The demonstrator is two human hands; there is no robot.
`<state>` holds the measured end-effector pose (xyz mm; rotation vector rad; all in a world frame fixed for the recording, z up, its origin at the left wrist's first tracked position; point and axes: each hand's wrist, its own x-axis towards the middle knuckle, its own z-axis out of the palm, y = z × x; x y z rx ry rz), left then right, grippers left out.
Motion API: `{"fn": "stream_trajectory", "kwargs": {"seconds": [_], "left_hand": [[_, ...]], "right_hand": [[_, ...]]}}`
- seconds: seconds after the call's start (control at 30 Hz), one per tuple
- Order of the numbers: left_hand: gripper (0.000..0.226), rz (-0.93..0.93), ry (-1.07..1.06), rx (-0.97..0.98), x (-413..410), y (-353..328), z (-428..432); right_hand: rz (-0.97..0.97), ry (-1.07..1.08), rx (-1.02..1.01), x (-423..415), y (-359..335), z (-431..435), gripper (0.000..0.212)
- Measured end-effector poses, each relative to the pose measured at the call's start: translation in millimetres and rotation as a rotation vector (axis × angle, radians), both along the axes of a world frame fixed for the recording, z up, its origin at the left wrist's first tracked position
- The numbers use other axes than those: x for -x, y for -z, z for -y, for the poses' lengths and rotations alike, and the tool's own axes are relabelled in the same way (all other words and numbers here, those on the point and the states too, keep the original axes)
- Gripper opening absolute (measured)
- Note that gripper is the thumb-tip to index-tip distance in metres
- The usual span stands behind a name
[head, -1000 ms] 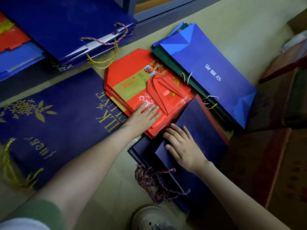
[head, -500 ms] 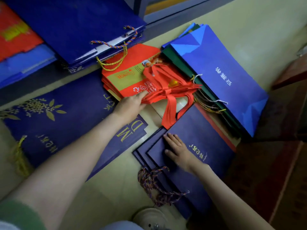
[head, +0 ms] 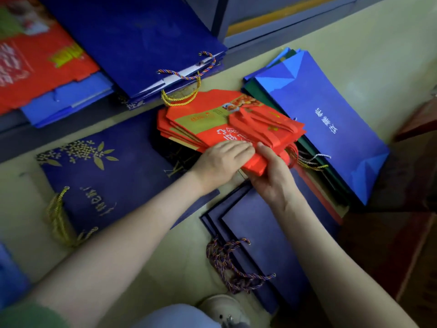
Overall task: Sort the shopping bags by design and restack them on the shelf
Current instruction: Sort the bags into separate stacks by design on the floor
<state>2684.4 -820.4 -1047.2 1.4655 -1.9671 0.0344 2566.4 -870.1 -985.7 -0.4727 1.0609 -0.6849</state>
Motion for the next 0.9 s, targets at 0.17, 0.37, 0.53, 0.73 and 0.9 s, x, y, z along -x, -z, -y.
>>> {"fn": "stream_trajectory", "kwargs": {"seconds": [0.17, 0.37, 0.53, 0.73, 0.9], "left_hand": [[0.024, 0.055, -0.096, 0.176, -1, -13, -5], [0.041, 0.108, -0.3, 0.148, -23, -10, -22], [0.026, 0.255, -0.235, 0.207, -23, 2, -53], [0.033, 0.377, -0.165, 0.007, -40, 25, -99], [0.031, 0.324, -0.255, 0.08, -31, 17, -85]], "right_hand": [[-0.129, -0.048, 0.315, -3, -23, -6, 0.025], [-0.112, -0.047, 0.422, 42, -50, 6, 0.031], [-0.304, -0.17, 0.104, 64, -20, -8, 0.046], [-0.324, -0.255, -0.128, 44, 20, -49, 0.02], [-0.18, -0.076, 0.146, 48, 7, -41, 0.029]]}}
